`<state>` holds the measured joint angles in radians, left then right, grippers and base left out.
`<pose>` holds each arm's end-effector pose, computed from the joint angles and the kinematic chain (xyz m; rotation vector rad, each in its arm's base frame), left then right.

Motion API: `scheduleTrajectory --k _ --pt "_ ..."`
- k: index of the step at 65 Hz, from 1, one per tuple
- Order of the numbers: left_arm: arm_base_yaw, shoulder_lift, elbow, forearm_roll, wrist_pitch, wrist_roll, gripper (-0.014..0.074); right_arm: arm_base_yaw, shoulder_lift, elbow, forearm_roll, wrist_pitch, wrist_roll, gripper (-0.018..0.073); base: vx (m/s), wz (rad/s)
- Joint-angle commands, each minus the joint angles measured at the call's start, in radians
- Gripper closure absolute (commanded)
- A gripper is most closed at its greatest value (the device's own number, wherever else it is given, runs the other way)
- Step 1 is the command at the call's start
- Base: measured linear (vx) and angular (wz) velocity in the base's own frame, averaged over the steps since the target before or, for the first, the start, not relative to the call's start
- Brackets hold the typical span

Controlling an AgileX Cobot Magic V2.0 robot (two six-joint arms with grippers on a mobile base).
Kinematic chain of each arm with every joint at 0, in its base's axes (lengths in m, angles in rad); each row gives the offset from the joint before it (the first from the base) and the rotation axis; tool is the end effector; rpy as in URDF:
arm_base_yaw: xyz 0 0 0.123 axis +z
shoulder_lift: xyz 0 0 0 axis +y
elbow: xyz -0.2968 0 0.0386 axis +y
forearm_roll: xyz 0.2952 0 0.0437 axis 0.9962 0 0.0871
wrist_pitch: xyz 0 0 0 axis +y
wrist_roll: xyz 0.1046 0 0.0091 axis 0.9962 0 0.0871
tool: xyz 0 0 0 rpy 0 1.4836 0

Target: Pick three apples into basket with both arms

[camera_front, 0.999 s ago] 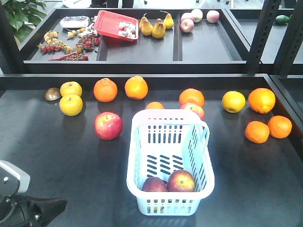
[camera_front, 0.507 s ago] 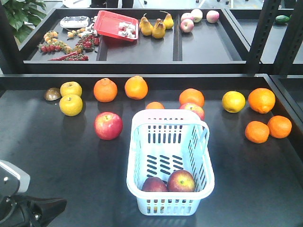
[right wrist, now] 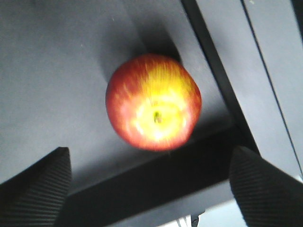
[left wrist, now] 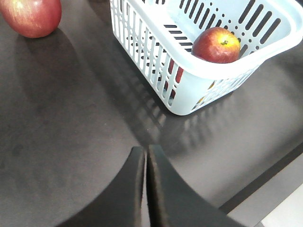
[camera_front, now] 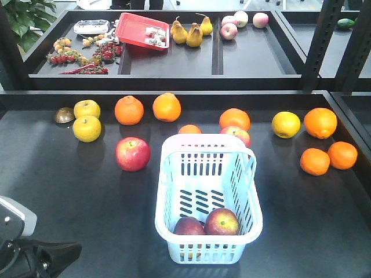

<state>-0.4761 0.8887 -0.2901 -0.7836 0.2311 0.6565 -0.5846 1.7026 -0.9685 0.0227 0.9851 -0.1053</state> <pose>0.1630 -0.1032 0.1826 0.4991 2.2296 -0.4959 0.2673 -0.1745 0.1421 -0.7531 -2.9965 -0.0589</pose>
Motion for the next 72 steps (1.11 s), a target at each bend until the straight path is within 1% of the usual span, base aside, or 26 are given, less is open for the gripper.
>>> scheduleTrajectory --k 1,36,51,72 --pt "0.0 -0.008 -0.024 -0.021 -0.038 -0.008 0.0603 -0.005 -0.006 -0.022 0.002 -0.033 -0.024 -0.0049 0.0 0.0" --pt "0.0 -0.008 -0.024 -0.021 -0.039 -0.008 0.0603 -0.005 0.111 -0.022 -0.014 -0.105 -0.037 -0.0034 0.0 0.0" --pt "0.0 -0.008 -0.024 -0.021 -0.039 -0.008 0.0603 -0.005 0.147 -0.022 -0.046 -0.116 -0.037 -0.0034 0.0 0.0" --pt "0.0 -0.008 -0.024 -0.021 -0.039 -0.008 0.0603 -0.005 0.19 -0.022 -0.047 -0.134 -0.037 -0.0033 0.0 0.0"
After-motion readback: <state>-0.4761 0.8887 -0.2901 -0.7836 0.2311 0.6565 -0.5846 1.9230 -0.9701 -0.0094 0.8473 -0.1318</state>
